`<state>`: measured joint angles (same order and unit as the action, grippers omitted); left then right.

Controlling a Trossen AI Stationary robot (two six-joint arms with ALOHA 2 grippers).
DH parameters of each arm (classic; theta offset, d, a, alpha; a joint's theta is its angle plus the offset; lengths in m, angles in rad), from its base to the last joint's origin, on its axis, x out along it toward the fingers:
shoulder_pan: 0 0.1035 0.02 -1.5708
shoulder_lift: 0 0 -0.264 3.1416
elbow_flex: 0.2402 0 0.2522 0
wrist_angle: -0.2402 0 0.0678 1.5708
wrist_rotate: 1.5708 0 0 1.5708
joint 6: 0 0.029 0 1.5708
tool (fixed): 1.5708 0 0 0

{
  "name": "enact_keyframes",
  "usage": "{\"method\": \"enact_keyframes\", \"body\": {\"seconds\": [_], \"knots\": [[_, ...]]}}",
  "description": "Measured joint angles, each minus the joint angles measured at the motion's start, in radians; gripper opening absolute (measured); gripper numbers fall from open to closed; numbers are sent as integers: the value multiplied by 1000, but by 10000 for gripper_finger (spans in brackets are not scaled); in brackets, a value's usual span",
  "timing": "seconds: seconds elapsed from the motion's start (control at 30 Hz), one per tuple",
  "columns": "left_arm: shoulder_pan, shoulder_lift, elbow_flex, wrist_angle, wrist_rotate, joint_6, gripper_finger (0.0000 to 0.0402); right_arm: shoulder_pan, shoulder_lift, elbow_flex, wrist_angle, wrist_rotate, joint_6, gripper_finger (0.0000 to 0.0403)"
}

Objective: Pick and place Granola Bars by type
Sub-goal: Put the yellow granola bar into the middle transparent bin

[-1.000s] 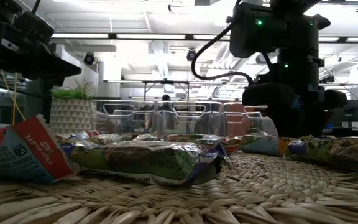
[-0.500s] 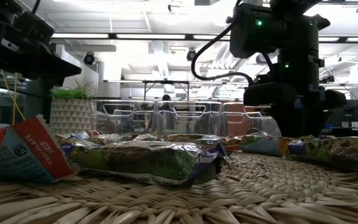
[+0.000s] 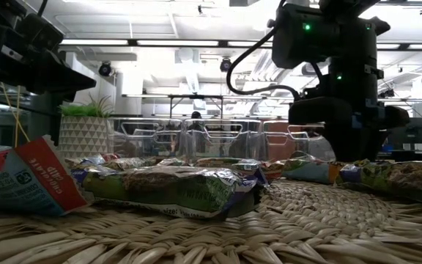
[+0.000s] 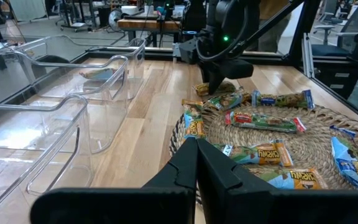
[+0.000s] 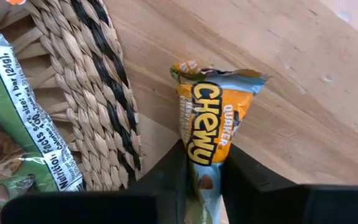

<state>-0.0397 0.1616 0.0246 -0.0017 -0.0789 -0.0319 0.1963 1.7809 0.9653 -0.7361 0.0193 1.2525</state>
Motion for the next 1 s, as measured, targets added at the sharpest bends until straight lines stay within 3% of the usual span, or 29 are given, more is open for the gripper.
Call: {"method": "enact_keyframes", "body": {"seconds": [0.4,0.57,1.0], "knots": [[0,0,0,0,0,0,1,-17,-173,-3,4,52,-6,43],[0,0,0,0,0,0,1,-17,-245,-2,65,81,-87,40],[0,0,0,0,0,0,1,-18,-315,0,473,82,-451,43]]}}
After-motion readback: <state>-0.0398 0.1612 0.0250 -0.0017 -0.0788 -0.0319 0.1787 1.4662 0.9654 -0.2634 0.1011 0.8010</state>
